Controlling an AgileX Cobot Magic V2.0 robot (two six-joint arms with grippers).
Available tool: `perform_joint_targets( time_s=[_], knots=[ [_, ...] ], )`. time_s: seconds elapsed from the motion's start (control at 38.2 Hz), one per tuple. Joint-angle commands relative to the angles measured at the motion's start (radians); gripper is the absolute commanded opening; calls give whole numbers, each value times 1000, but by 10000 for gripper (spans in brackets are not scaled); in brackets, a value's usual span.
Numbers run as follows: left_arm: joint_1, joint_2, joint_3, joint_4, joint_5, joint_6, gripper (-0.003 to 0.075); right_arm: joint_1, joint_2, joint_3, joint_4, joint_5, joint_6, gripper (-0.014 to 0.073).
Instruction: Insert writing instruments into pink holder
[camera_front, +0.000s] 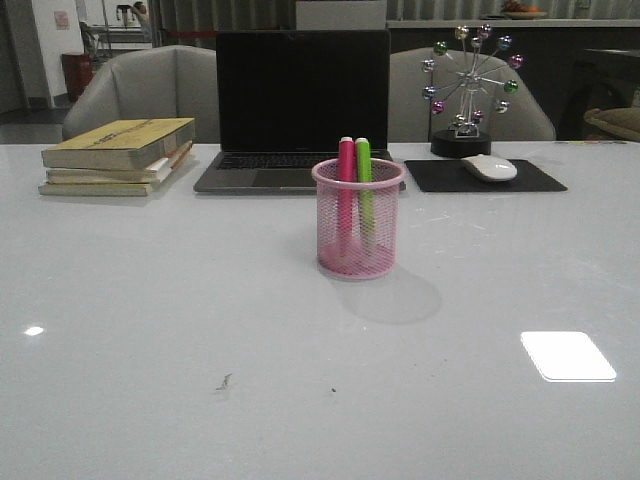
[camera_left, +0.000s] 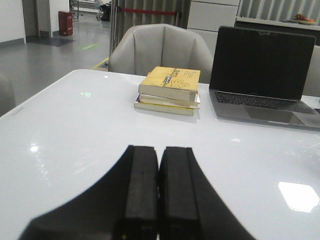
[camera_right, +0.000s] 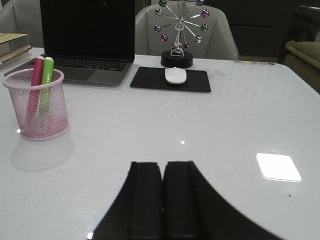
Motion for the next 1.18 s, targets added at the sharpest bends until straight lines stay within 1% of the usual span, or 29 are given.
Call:
perform_joint_targets(
  time_s=[0.0,1.15],
  knots=[
    [-10,-24,5,-1,-93,-8,99,-6,-20,1,-8,-88,-6,49],
    [-10,-24,5,-18,-93,-6,99,-6,-20,1,-8,-88,-6,49]
  ],
)
